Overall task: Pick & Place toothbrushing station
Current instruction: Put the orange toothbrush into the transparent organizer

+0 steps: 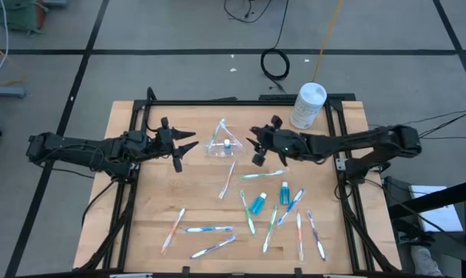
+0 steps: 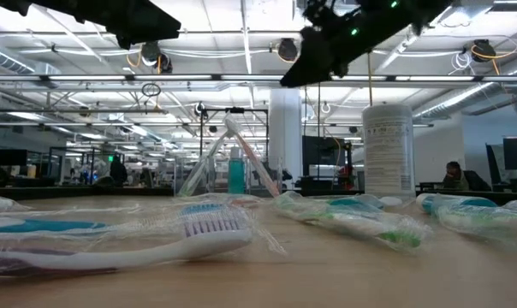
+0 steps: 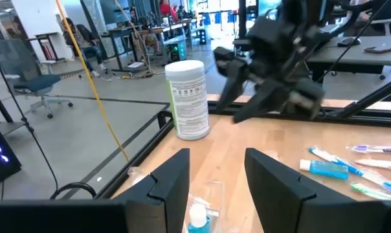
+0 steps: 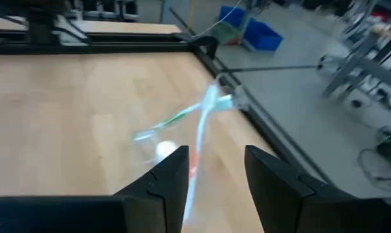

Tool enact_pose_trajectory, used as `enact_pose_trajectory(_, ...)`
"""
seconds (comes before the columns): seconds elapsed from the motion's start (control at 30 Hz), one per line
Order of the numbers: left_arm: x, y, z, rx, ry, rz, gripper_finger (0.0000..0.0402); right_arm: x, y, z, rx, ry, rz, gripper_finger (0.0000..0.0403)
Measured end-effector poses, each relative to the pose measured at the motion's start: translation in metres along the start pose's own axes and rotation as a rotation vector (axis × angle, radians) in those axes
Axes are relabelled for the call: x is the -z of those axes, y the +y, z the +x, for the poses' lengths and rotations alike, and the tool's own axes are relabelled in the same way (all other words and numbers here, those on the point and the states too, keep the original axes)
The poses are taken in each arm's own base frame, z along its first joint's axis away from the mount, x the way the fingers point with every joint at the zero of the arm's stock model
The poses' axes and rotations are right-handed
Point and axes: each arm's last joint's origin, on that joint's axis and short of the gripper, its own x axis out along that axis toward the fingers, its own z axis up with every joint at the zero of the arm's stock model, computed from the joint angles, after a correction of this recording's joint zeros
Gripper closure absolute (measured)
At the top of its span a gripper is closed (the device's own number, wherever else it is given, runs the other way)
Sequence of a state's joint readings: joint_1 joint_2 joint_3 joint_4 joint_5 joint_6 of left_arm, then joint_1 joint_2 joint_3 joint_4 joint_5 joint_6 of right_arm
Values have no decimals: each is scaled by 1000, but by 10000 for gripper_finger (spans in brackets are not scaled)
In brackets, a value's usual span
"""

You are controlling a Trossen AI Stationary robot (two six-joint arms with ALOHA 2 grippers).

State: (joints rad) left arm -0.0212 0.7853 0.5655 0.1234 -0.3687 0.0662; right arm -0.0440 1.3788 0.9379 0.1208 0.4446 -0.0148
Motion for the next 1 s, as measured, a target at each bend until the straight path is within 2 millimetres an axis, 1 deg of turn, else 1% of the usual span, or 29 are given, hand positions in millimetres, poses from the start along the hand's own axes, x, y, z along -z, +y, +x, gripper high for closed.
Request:
enact_pose_trajectory(0.07,0,0,0,0,0,-13,249,0,3,-12,-25,33,8,262)
enact_pose_trajectory(0.17,0,-1,0,38,2,-73,249,4,8,-23,-56,85,20,261)
enact_pose_trajectory(0.27,4,-5,-1,167,44,-153,249,7,14,-29,-79,117,24,262)
enact_pose_trajectory(0.4,6,-13,-3,379,104,-281,250,8,20,-32,-101,119,4,262)
enact_pose_trajectory(0.47,4,-18,-5,482,112,-371,250,7,22,-33,-106,108,-5,262)
enact_pose_trajectory(0.53,-1,-24,-8,606,103,-419,250,6,22,-33,-108,102,-4,261)
enact_pose_trajectory(0.6,-8,-31,-13,706,48,-439,250,6,22,-33,-108,98,-4,261)
enact_pose_trajectory(0.67,-20,-37,-15,750,26,-470,250,5,22,-33,-108,97,-4,261)
enact_pose_trajectory(0.73,-32,-43,-12,748,71,-474,250,6,22,-33,-108,99,-5,261)
enact_pose_trajectory(0.8,-39,-48,-11,709,174,-434,250,6,22,-33,-108,100,-6,261)
enact_pose_trajectory(0.9,-52,-53,-10,578,310,-372,250,6,22,-33,-107,103,-11,261)
enact_pose_trajectory(1.0,-45,-57,-8,417,568,-366,250,6,22,-33,-108,102,-31,261)
